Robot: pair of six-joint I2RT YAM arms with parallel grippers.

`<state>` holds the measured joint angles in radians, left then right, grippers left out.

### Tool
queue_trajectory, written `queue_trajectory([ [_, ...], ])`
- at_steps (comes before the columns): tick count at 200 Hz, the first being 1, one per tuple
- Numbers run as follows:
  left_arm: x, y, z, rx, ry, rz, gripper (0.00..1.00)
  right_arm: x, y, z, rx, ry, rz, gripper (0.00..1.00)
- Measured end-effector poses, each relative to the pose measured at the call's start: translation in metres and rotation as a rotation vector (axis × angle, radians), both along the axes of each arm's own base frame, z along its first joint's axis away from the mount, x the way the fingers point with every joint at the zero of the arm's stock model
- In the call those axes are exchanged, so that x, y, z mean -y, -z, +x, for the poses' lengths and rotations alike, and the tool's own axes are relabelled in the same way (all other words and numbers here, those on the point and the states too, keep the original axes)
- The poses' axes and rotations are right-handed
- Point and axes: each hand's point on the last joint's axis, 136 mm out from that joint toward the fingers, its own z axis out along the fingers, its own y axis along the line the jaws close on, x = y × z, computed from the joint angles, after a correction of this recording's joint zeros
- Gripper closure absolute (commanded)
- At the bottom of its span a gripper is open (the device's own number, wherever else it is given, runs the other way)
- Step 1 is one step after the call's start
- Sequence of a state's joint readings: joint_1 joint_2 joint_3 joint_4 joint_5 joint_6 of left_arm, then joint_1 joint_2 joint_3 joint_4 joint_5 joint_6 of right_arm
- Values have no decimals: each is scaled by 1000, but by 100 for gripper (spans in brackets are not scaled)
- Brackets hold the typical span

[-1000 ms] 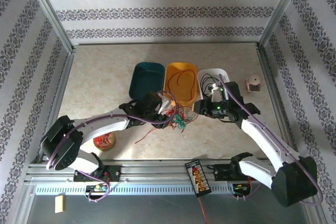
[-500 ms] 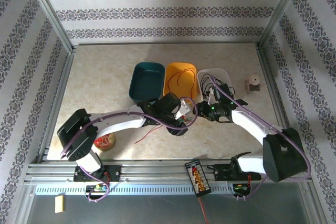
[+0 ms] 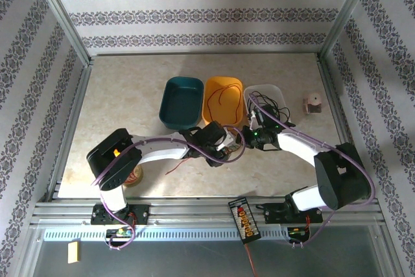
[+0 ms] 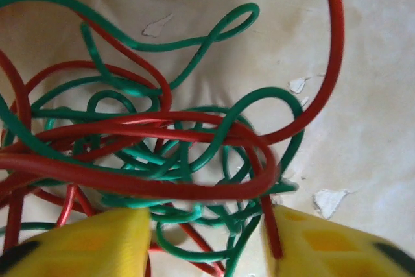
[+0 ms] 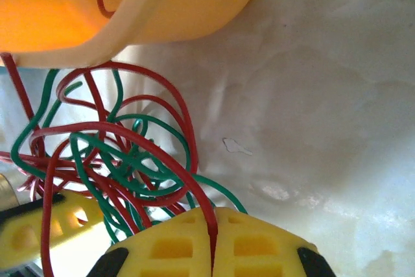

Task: Untangle the cables

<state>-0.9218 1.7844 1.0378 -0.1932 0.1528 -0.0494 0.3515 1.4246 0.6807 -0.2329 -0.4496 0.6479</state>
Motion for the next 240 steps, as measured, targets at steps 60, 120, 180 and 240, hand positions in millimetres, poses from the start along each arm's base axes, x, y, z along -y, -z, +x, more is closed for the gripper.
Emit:
queue_trajectory([
  [60,-5,-1,10,39,-80,-33,100,16,-59,9,212,66,-30,100],
  [120,-46,-28,21,49,-239,-136,100,112,-177,10,620,475,-208,100],
  [180,-80,-25,27,29,-399,-144,100,186,-236,-16,782,782,-352,100],
  [240,-95,-16,27,41,-457,-98,100,209,-341,-46,1045,886,-332,100],
])
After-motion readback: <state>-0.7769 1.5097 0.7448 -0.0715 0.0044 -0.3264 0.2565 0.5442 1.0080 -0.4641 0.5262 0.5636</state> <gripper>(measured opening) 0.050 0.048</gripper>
